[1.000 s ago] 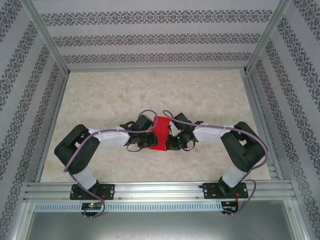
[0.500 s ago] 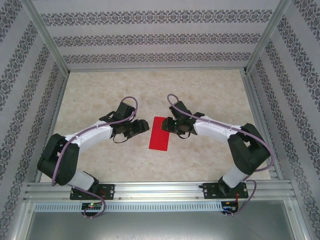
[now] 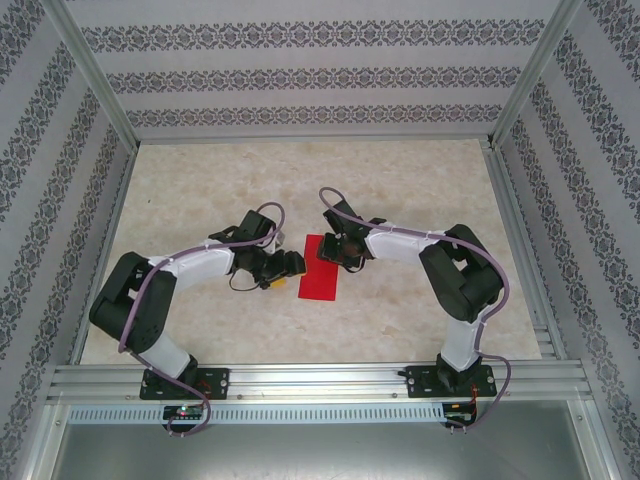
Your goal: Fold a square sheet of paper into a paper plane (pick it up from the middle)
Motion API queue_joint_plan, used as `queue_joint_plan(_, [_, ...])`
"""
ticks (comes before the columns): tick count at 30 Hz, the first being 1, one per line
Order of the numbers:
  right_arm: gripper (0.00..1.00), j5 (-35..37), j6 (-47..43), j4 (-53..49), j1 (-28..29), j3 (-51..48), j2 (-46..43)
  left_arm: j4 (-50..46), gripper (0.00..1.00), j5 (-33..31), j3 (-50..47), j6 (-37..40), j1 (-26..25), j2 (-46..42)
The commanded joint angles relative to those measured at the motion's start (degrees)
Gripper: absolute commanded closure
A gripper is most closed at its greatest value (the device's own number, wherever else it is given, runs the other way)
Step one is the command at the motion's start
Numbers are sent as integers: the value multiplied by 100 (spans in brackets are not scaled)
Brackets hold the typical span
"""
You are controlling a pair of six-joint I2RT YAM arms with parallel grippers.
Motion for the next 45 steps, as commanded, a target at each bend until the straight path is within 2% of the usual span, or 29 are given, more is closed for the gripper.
queue_joint_plan(1, [59, 19, 136, -69, 45, 9, 225, -2, 30, 439, 110, 183, 21, 160])
queue_joint_plan(6, [59, -173, 202, 117, -18, -144, 360, -94, 30, 633, 244, 269, -111, 390])
queue_joint_plan(21, [59, -459, 300, 515, -164, -574, 361, -82, 31, 525, 554, 87, -521, 847])
queue_joint_plan(30, [60, -483, 301, 614, -185, -702, 313, 61, 39, 477, 613, 47, -535, 650])
queue_joint_plan(35, [60, -488, 257, 582, -205, -753, 205, 128, 40, 330, 580, 57, -532, 499])
queue_joint_plan(45, [63, -538, 182, 533, -216, -799, 172, 1202, 43, 546, 418, -296, -532, 213])
